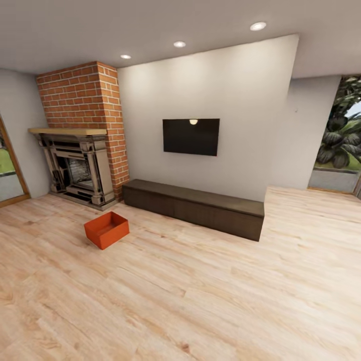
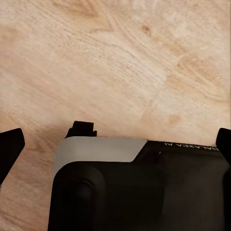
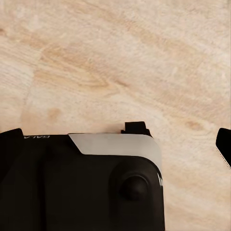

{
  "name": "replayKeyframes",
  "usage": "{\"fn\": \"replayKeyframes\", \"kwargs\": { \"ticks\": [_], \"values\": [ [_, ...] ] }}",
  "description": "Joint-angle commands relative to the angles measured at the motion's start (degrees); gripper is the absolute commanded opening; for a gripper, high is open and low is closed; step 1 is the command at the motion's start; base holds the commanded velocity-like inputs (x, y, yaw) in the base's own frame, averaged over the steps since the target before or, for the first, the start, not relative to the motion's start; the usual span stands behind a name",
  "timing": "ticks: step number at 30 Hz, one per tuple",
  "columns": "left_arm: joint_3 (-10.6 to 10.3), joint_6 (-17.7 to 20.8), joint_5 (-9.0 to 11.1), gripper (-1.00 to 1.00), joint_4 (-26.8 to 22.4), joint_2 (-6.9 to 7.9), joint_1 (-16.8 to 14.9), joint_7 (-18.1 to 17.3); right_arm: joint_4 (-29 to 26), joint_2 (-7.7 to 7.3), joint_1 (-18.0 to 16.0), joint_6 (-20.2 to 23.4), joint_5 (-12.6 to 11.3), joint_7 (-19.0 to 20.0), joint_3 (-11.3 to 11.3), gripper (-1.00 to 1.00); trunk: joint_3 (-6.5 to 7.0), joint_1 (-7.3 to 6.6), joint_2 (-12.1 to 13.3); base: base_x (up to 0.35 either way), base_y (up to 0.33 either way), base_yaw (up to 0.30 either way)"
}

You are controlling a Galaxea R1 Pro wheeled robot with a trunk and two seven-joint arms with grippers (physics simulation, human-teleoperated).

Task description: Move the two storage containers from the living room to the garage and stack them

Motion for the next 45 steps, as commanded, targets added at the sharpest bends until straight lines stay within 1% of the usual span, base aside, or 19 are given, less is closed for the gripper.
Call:
{"fn": "replayKeyframes", "kwargs": {
  "ticks": [1,45],
  "values": [
    [0.36,-0.04,0.48,1.0,0.03,0.0,-0.04,-0.19,0.18,0.03,-0.07,-0.31,-0.6,0.21,0.44,1.0,-0.07,0.04,-0.04,0.326,0.0,0.001],
    [0.36,-0.04,0.48,1.0,0.03,0.0,-0.04,-0.19,0.18,0.04,-0.07,-0.31,-0.61,0.21,0.44,1.0,-0.07,0.04,-0.04,0.327,0.0,0.0]
  ]
}}
